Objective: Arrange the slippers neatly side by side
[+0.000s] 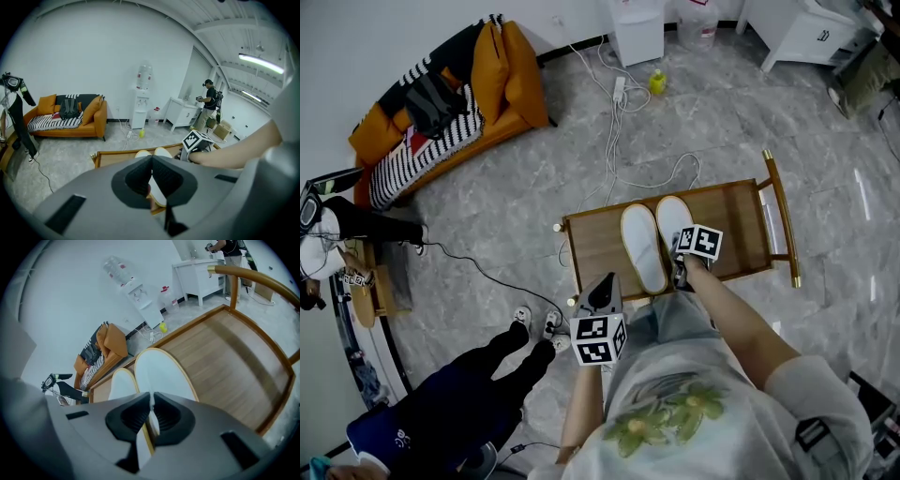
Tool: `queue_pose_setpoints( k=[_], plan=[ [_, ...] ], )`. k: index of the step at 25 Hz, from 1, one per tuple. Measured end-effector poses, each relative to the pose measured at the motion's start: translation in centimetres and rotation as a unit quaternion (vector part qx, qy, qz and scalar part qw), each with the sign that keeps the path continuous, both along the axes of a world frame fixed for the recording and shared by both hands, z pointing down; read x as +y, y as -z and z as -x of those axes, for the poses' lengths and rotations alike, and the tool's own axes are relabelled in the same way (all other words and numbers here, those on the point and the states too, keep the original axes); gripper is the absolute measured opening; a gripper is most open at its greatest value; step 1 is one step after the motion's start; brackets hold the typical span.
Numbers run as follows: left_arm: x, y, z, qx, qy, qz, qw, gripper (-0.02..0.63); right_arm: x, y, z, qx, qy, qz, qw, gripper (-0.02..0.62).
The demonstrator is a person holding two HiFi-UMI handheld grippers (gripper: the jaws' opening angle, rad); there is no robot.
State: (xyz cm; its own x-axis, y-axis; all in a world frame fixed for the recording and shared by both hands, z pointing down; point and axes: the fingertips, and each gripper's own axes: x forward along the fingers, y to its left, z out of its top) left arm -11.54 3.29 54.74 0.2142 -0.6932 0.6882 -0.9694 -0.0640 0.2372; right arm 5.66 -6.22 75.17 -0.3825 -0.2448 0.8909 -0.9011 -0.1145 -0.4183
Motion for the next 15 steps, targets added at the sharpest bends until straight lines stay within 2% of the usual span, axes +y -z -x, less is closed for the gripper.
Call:
queue_pose_setpoints(
  k=[3, 9, 15],
  plan=[
    [0.2, 0.0, 0.1, 0.001, 0.001, -0.001, 1.0, 0.015, 0.0, 0.2, 0.2, -0.002, 0.015, -0.007, 1.0, 0.045],
    [0.1, 0.2, -0.1, 0.003, -0.002, -0.006, 1.0, 0.015, -0.6, 1.9, 0.8, -0.015, 0.062, -0.051, 0.997, 0.151],
    [-0.4, 1.0, -0.6, 0.006, -0.014, -0.023, 0.9996, 0.015, -0.9, 6.7, 1.6, -0.052, 0.101, -0.124, 0.986, 0.194]
  ],
)
